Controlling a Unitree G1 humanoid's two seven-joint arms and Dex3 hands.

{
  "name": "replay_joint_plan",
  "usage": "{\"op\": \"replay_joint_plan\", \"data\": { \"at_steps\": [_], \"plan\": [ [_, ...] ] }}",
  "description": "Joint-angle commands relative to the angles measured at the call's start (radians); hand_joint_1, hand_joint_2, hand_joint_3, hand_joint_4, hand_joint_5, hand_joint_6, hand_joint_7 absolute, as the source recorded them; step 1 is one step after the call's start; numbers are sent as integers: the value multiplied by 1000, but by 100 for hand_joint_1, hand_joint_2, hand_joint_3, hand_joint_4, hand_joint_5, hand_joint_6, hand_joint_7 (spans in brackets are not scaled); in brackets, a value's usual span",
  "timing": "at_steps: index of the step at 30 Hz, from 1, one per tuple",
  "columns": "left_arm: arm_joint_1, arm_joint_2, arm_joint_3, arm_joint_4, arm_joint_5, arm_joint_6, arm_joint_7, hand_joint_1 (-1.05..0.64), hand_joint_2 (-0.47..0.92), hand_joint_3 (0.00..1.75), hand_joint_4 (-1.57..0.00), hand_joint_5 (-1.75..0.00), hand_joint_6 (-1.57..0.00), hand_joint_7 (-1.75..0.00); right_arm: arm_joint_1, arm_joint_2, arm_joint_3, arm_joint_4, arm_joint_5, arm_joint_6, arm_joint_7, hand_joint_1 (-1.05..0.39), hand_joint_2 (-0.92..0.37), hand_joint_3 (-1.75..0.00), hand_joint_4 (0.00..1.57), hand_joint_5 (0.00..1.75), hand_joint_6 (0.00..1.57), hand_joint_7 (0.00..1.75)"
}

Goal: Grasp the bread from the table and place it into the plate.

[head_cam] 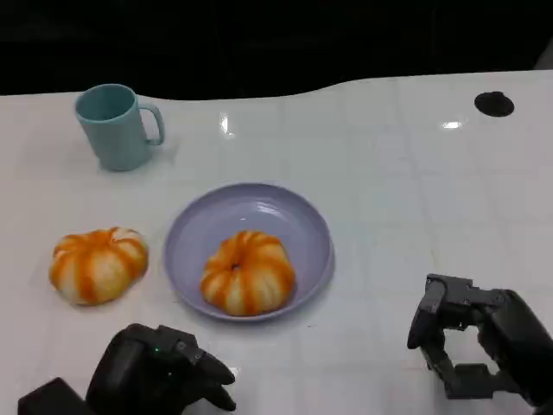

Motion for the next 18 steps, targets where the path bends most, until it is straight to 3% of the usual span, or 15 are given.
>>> {"op": "replay_joint_plan", "data": {
  "at_steps": [1,6,18],
  "plan": [
    [0,15,9,6,4,-3,13,-105,89,0,-146,-62,-157,-24,-4,-5,-10,8,-2,-13,3,-17,-46,-124,87,175,72,153],
    [-1,17,10,5,3,-7,10,-105,90,0,-146,-62,-157,-24,-4,-3,-8,6,-6,-10,7,-18,-45,-124,87,175,72,151],
    [-7,14,10,13,1,-9,5,-105,90,0,-145,-62,-157,-23,-39,-3,-4,80,-36,-114,9,-17,-42,-126,85,175,76,146]
  ]
}}
